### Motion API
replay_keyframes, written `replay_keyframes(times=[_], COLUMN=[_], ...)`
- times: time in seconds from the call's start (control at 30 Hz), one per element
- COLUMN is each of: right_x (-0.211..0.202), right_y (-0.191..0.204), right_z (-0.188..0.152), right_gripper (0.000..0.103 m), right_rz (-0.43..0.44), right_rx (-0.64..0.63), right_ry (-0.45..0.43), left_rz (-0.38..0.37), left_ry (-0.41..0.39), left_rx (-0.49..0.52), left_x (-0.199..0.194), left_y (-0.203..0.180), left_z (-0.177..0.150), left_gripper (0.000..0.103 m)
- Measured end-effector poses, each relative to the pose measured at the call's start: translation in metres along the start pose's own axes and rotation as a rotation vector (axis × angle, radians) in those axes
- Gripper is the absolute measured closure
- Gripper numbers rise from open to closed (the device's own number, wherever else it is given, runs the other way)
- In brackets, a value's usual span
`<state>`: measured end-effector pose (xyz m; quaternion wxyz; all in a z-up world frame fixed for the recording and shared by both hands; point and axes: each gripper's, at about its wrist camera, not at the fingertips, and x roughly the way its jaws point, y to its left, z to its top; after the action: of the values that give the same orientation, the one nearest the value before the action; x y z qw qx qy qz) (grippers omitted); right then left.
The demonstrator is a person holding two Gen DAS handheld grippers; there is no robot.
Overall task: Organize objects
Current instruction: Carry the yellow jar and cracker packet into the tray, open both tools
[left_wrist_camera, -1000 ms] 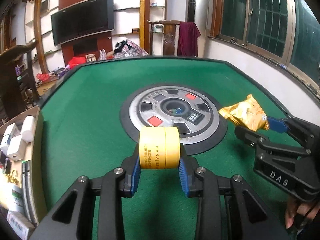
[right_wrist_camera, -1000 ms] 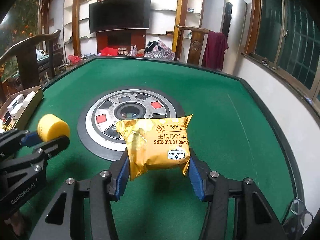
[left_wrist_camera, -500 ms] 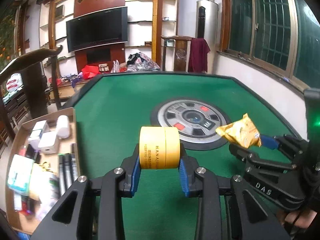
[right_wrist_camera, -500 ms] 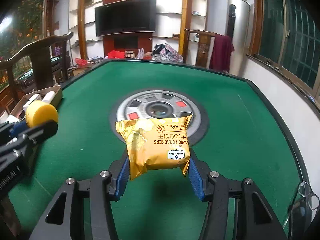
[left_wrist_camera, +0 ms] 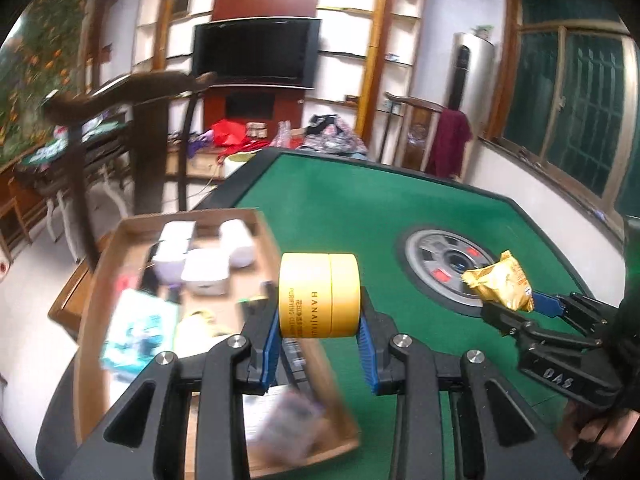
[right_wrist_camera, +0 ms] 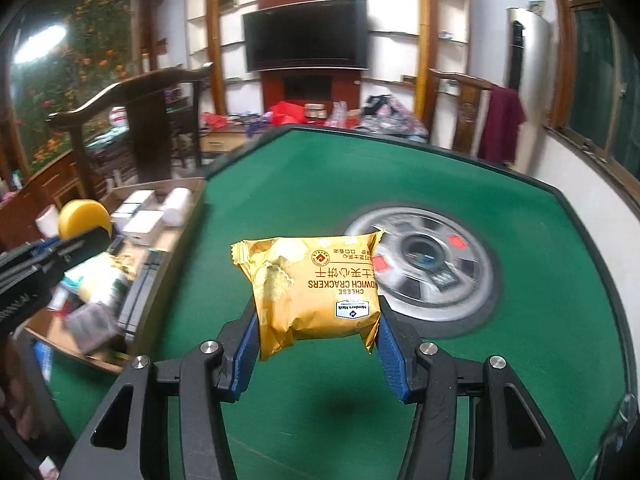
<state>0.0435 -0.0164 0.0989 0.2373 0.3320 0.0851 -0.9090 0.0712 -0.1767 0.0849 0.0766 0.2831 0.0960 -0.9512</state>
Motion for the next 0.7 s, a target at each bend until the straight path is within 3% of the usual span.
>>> replay_keyframes(times=[0.17,0.4,0.7], right_x=[0.015,0.039,0.098], right_y=[0.037,0.099,0.160], right_z=[0.015,0.031,0.049], right_gripper=[0.045,0.045,0.045], right_rz=[0.086,0.187,0.264], right_rx=[-0.031,-0.092,-0.145], right_ry=[0.015,0.067,0.208], left_rz=[0.055,0.071,0.039], left_ry=[0.016,0.054,0.103], left_rx=[-0.064,-0.118,-0.146], left_x=[-0.004,-0.002,0.009], left_y=[0.043,0.081,0.097], left_z=[-0.008,-0.024,-0.031], left_gripper=[0.071,0.071,0.071])
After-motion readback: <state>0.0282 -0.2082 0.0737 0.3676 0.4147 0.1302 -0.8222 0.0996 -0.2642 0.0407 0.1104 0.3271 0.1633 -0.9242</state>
